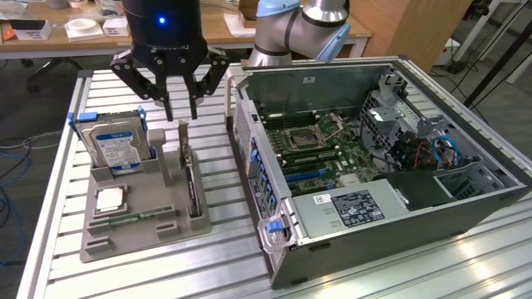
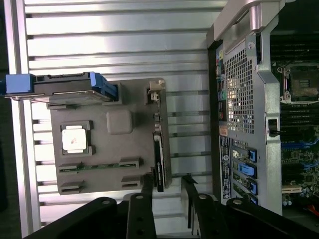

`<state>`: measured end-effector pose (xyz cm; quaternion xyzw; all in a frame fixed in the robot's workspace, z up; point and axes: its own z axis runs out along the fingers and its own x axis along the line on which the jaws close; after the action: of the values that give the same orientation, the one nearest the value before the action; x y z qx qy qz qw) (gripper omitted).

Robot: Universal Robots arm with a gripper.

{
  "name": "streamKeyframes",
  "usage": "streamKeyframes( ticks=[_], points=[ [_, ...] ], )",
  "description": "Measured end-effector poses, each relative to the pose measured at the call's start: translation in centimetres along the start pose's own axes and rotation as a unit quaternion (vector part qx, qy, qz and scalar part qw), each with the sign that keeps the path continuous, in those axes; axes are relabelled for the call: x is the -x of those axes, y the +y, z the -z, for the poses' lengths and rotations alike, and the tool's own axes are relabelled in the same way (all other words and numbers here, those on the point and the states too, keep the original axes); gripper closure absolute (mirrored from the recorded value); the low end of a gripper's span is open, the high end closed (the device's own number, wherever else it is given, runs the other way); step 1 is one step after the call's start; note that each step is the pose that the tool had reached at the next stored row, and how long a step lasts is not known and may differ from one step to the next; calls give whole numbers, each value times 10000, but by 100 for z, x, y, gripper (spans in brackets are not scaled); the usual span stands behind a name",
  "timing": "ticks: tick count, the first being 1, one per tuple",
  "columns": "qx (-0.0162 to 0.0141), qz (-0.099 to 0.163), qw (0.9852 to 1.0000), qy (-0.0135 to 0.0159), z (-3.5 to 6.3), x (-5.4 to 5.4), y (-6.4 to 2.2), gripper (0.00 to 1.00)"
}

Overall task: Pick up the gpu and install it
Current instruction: 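Pick up the gpu and move the gpu toward the slot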

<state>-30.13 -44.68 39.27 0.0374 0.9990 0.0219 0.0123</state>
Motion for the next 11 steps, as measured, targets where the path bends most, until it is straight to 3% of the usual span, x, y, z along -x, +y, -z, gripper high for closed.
streamKeyframes(
  ticks=[2,4,5,11],
  points=[
    [0,0,10000,0,0,0,0,53],
    [0,0,10000,0,0,0,0,53],
    [0,0,10000,0,0,0,0,47],
    [0,0,10000,0,0,0,0,47]
  ],
)
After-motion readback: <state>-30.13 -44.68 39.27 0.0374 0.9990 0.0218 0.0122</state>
